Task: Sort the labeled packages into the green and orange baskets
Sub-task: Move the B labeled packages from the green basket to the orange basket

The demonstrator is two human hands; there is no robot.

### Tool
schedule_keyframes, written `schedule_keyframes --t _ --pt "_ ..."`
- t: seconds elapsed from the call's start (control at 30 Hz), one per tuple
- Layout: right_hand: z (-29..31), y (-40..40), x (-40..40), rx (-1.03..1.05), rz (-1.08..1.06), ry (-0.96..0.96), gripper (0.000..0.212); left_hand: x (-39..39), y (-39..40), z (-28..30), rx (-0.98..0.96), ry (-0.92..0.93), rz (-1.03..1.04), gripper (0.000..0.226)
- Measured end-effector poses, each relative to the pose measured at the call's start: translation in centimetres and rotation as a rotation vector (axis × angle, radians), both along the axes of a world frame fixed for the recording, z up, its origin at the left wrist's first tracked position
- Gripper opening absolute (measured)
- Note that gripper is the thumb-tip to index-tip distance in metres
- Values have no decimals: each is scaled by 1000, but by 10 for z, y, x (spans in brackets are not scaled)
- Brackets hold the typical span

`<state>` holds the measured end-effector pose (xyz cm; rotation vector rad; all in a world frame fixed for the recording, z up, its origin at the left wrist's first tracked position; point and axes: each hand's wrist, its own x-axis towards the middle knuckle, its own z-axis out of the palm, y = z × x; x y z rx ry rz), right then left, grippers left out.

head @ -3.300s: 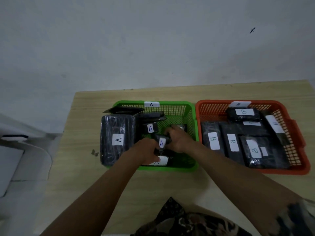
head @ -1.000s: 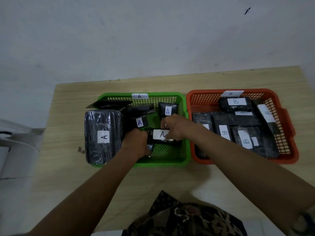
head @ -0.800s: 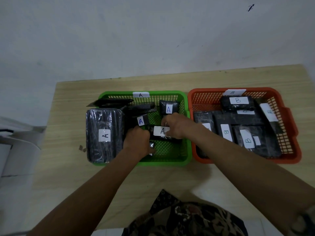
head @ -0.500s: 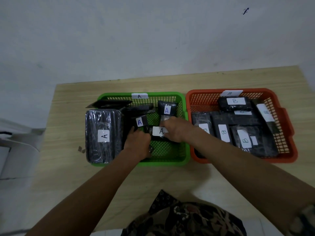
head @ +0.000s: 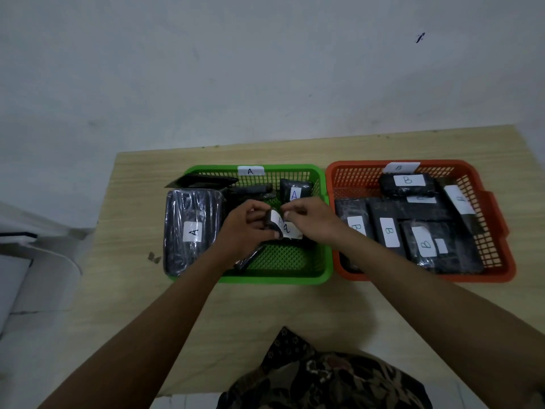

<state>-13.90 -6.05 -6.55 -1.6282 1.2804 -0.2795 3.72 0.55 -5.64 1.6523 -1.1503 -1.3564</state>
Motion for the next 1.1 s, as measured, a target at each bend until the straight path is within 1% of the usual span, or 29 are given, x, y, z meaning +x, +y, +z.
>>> schedule_keyframes --t 0.07,0.13,0.17,0.23,0.3,0.37,0.43,0.57,0.63,0.67,0.73,0.83,0.87,0.93,1.0,1.1 --pt "3 3 -1 213 -131 -157 21 -4 0 3 -8 125 90 50" --pt "8 8 -4 452 -251 -317 12 -8 1 6 -16 198 130 51" --pt "9 9 -7 507 -283 -374 13 -10 1 8 -16 223 140 50" --pt "9 10 -12 496 -323 -441 18 -12 1 11 -7 263 138 48" --pt "12 11 -17 412 -371 -458 20 -14 1 13 44 315 131 43" --pt "14 11 -24 359 -397 -465 24 -17 0 14 88 374 141 32" --pt "16 12 -32 360 -396 -476 22 -23 -1 13 81 377 164 23" --pt "18 17 -59 296 -415 -450 18 -51 -7 11 52 291 161 18" --pt "19 21 -80 263 -460 -464 16 -73 -9 7 18 202 124 16" --pt "19 23 -91 239 -486 -465 14 -85 -10 4 -15 122 102 17" --pt "20 27 -116 169 -547 -439 14 -110 -10 -1 -98 -77 43 25" --pt "23 31 -152 59 -603 -328 13 -140 -5 -7 -226 -371 -4 39" --pt "23 34 -163 28 -604 -270 13 -148 -2 -9 -264 -443 -10 41" --pt "20 39 -181 -34 -562 -143 14 -161 6 -13 -306 -521 -6 43" --pt "16 45 -192 -74 -466 -47 14 -170 17 -20 -277 -534 33 52" --pt "7 57 -193 -84 -329 18 15 -175 28 -29 -87 -540 98 71"
